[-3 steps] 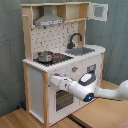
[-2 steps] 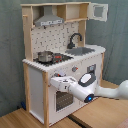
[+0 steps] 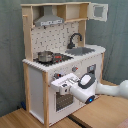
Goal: Play with the kitchen
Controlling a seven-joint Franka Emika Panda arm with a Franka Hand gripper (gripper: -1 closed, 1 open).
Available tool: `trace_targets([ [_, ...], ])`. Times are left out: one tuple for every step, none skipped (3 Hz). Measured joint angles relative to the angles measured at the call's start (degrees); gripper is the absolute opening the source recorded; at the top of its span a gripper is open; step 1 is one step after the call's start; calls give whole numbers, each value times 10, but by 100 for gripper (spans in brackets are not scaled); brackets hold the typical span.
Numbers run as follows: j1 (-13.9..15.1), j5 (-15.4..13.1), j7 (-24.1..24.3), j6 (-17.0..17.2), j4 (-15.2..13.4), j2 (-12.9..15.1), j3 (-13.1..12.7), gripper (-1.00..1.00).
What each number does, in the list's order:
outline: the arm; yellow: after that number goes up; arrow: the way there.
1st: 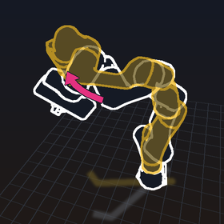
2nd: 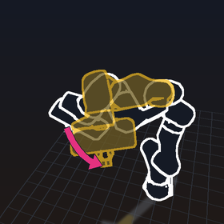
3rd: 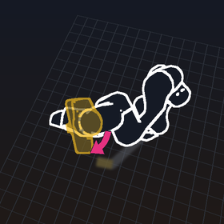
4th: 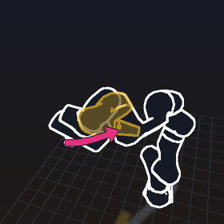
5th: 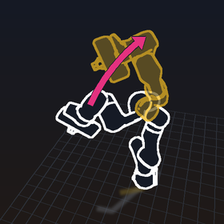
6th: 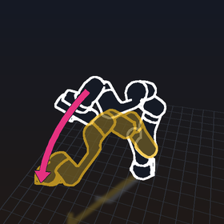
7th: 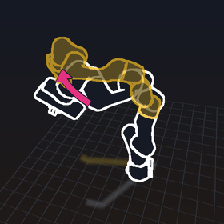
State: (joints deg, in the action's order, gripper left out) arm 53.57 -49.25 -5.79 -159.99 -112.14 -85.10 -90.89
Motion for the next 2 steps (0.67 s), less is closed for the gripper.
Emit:
trace_targets([
  [0,-56,-16,0,0,0,0,-100],
  [0,-53,41,-6,-1,11,-1,-100],
])
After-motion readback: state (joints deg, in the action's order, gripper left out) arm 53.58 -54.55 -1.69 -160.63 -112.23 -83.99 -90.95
